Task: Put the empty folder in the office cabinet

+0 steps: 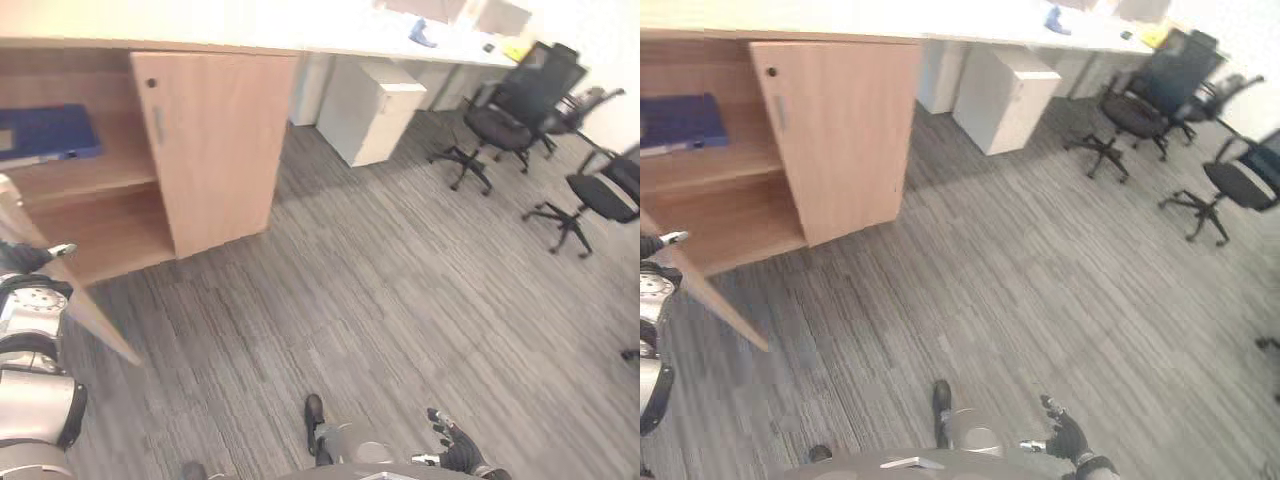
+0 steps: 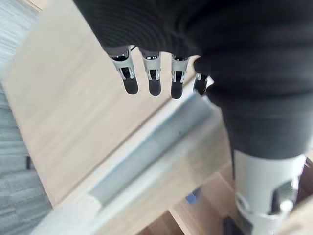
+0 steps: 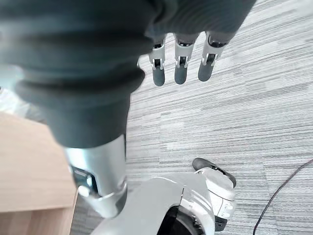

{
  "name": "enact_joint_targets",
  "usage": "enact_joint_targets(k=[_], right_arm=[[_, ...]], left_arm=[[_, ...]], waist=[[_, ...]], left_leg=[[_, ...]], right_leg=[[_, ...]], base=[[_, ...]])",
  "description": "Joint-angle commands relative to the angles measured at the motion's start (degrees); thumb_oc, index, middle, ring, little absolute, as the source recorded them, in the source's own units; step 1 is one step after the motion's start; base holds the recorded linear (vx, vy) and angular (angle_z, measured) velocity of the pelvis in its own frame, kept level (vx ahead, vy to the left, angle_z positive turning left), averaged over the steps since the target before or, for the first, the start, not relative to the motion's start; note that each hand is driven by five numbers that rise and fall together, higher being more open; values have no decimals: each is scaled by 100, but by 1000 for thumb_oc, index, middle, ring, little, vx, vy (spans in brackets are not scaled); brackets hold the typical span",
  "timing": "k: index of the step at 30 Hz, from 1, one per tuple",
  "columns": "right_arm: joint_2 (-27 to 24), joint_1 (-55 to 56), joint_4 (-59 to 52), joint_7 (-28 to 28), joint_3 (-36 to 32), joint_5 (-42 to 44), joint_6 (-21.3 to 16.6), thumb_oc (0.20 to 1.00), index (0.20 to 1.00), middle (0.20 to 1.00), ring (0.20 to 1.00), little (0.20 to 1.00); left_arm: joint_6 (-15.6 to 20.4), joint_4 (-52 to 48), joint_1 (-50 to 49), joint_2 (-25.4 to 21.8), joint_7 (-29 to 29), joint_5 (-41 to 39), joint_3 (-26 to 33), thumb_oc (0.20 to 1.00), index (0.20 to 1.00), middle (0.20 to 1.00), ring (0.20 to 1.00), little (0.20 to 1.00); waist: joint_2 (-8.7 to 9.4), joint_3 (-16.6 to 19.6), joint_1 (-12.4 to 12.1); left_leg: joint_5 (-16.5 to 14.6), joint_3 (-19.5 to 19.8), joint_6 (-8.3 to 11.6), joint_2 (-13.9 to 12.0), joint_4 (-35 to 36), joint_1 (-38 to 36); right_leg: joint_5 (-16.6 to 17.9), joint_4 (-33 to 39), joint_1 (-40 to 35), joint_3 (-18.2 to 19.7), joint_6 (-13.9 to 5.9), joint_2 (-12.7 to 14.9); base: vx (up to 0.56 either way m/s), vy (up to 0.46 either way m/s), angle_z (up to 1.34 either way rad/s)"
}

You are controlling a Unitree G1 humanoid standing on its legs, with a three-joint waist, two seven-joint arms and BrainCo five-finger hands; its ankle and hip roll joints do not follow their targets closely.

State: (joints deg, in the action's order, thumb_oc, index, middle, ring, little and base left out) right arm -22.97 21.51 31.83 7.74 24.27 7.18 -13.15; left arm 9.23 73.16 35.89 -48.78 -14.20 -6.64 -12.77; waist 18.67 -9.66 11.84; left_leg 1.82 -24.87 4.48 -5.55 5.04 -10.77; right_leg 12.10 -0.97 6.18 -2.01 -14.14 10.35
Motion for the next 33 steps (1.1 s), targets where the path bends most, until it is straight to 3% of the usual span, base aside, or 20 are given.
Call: enact_joint_targets(k=[1, 5, 12, 16, 20, 24, 26, 27, 28, 29, 30, 33], right_arm=[[-436, -335, -131, 8, 158, -253, -31, 1000, 1000, 1000, 1000, 1000], [-693, -242, -17, 52, -20, -367, 25, 1000, 1000, 1000, 1000, 1000], [-840, -231, 165, 19, -115, -423, 25, 1000, 1000, 1000, 1000, 1000], [-826, -268, 435, -129, -234, -458, -2, 1000, 1000, 1000, 1000, 1000], [-675, -373, 911, -334, -314, -601, 39, 1000, 1000, 1000, 1000, 1000], [-429, -618, 1422, -392, -273, -801, 113, 1000, 1000, 1000, 1000, 1000], [-436, -621, 1434, -395, -261, -803, 106, 1000, 1000, 1000, 1000, 1000], [-330, -904, 1704, -438, -210, -970, 178, 1000, 1000, 1000, 1000, 1000], [-336, -907, 1713, -440, -204, -971, 174, 1000, 1000, 1000, 1000, 1000], [-273, -1142, 1967, -467, -168, -1050, 211, 1000, 1000, 1000, 1000, 1000], [-273, -1142, 1967, -467, -168, -1050, 211, 1000, 1000, 1000, 1000, 1000], [-207, -1397, 2074, -551, -177, -1148, 247, 1000, 1000, 1000, 1000, 1000]], left_arm=[[431, -63, 669, -162, 205, 230, -165, 1000, 1000, 1000, 1000, 1000], [354, 47, 1148, -319, 12, 235, -240, 1000, 1000, 1000, 1000, 1000], [196, 284, 1437, -806, -321, 300, -144, 1000, 1000, 1000, 1000, 1000], [153, 256, 1201, -758, -274, 396, -110, 1000, 1000, 1000, 1000, 1000], [186, 7, 423, -80, 48, 72, 145, 1000, 1000, 1000, 1000, 1000], [231, -217, -1128, 886, 629, 46, 361, 1000, 1000, 1000, 1000, 1000], [228, -232, -1155, 890, 630, 49, 379, 1000, 1000, 1000, 1000, 1000], [189, -183, -1987, 1449, 884, -45, 563, 1000, 1000, 1000, 1000, 1000], [188, -191, -2001, 1456, 883, -43, 572, 1000, 1000, 1000, 1000, 1000], [155, -201, -2539, 1880, 1081, 1, 570, 1000, 1000, 1000, 1000, 1000], [155, -201, -2539, 1880, 1081, 1, 570, 1000, 1000, 1000, 1000, 1000], [79, -18, -3247, 2483, 1398, -57, 630, 1000, 1000, 1000, 1000, 1000]], waist=[[-106, 48, 391], [-481, 211, 570], [-771, 324, 483], [-937, 382, 357], [-1125, 386, 108], [-1292, 472, -211], [-1304, 481, -191], [-1432, 548, -345], [-1443, 554, -334], [-1573, 595, -439], [-1573, 595, -439], [-1734, 633, -600]], left_leg=[[-952, 125, -7, 55, -4, -423], [-884, 44, 91, -61, -4, -453], [-785, 156, 216, -268, -4, -373], [-679, 323, 264, -330, -4, -242], [-540, 597, 274, -420, -4, -97], [-371, 833, 310, -555, -4, 30], [-372, 843, 315, -564, -4, 34], [-199, 959, 370, -703, -4, 133], [-199, 965, 374, -710, -4, 136], [-45, 1054, 423, -813, -4, 211], [-45, 1054, 423, -813, -4, 211], [128, 1133, 478, -928, -53, 297]], right_leg=[[981, 66, 632, 293, -86, 274], [620, 136, 627, 366, -84, 139], [332, 170, 544, 238, -9, 18], [206, 188, 459, 96, 39, 26], [-29, 80, 337, -63, 142, 33], [-378, -7, 115, -227, 327, -55], [-384, -9, 111, -240, 330, -60], [-572, -23, -20, -329, 437, -176], [-575, -23, -20, -337, 441, -181], [-689, -18, -112, -410, 527, -269], [-689, -18, -112, -410, 527, -269], [-828, 25, -266, -508, 636, -382]], base=[[91, -17, -51], [114, -66, -45], [48, -75, -19], [-18, -58, 21], [-23, -36, 42], [-36, -77, 35], [-13, -87, 28], [-25, -115, 31], [-51, -184, 39], [-24, -71, 16], [-32, -101, 17], [-25, -88, 20]])
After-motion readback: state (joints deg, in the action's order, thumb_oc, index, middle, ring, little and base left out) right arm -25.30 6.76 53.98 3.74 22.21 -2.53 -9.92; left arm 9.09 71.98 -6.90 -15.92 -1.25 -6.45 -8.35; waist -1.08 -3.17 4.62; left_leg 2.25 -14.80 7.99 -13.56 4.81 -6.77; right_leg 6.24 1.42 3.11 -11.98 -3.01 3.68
